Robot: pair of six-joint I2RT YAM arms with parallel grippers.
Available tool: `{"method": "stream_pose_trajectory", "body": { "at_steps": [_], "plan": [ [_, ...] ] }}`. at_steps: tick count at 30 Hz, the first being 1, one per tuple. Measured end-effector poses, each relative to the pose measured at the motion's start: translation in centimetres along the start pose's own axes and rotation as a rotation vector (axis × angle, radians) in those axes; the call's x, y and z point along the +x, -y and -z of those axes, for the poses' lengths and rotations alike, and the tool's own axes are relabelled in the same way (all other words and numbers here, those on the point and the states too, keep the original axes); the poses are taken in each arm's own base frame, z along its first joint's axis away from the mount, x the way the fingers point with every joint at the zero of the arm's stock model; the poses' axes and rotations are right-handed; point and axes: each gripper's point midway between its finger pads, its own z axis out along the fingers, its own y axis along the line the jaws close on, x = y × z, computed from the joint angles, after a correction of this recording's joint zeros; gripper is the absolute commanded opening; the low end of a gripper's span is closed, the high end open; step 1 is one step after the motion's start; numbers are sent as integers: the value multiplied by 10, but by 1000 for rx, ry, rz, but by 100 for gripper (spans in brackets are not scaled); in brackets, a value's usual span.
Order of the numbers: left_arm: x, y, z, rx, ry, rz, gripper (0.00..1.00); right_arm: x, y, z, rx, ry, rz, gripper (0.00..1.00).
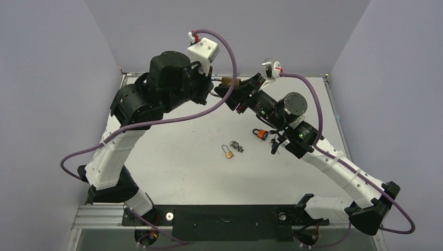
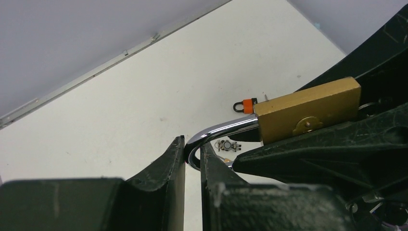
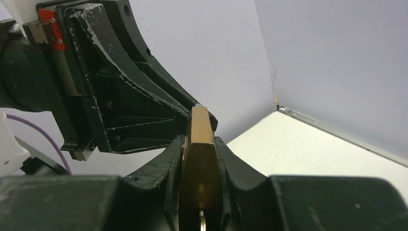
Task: Lock with the key
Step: Lock the lock.
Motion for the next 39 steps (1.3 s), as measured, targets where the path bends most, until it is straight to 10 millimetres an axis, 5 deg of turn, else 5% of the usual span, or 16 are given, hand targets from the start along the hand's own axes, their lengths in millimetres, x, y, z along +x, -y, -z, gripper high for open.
{"method": "stream_pose_trajectory", "body": {
  "at_steps": [11,23,29,39],
  "plan": [
    [25,0,2,-22,63,72,0,23,-3,5,-28,-91,-25,0],
    [-14,13,-16,-2,183,148,0,-6,10,0,50,20,22,0],
    [-17,11,-19,-17,194,136,0,-10,15,-1,74,43,29,0],
    [23,-1,-13,-49,147,101,0,20,13,5,-4,-59,-40,0]
  ]
}}
